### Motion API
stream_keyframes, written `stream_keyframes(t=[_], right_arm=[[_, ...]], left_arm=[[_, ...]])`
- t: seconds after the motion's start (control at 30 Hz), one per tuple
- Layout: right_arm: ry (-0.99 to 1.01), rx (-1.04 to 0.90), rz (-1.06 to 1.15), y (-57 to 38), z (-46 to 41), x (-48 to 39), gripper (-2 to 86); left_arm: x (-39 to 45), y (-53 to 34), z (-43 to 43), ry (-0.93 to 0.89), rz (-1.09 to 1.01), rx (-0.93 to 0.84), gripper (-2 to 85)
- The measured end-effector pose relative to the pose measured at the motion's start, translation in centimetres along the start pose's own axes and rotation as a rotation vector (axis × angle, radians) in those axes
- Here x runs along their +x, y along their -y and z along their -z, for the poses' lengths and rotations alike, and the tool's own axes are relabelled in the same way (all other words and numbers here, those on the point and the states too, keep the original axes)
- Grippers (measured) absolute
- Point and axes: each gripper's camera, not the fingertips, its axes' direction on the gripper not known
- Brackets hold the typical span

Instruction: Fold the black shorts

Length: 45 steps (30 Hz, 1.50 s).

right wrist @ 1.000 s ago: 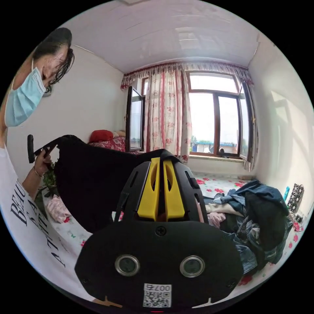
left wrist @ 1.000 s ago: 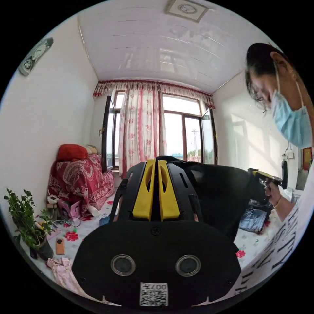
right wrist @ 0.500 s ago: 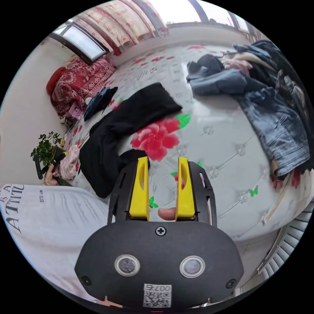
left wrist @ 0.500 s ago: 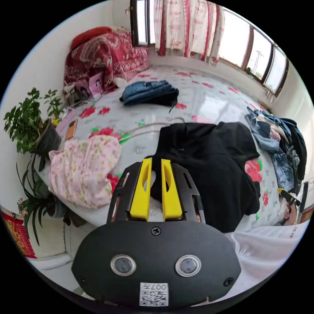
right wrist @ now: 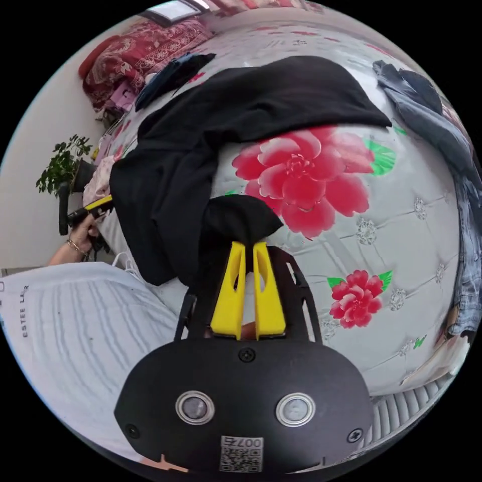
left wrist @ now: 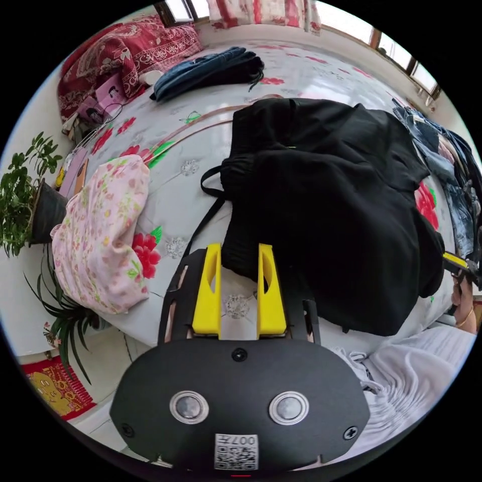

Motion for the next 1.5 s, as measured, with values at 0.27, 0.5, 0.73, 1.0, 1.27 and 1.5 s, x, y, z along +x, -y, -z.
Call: stream_keyframes(t=[0.27, 0.5, 0.73, 1.0, 1.27, 1.5], right_arm=[[0.071, 0.629, -0.241, -9.7, 18.5, 1.9, 4.4], [0.013, 0.741, -0.325, -10.4, 18.7, 3.4, 8.0], [-0.05, 0.295, -0.183, -7.3, 7.4, 4.0, 10.2], [-0.254, 0.029, -0.092, -3.9, 1.1, 5.1, 3.9], [-0.31, 0.487, -0.077, -2.5, 13.4, 4.5, 2.1], [-0.244, 0.439, -0.117, -3.7, 12.7, 8.0, 6.7]], left_arm=[[2.2, -0.1, -2.5, 0.009, -0.013, 0.024, 10.2], [4.1, 0.0, -4.4, 0.058, -0.015, 0.017, 10.1], [4.0, -2.8, -5.3, 0.114, -0.019, 0.001, 10.2], [4.1, -5.4, -5.6, 0.175, -0.021, -0.025, 10.2], [4.2, -7.7, -3.7, 0.1, 0.032, 0.003, 10.1], [1.4, -11.3, 0.1, 0.039, 0.143, 0.082, 8.0]])
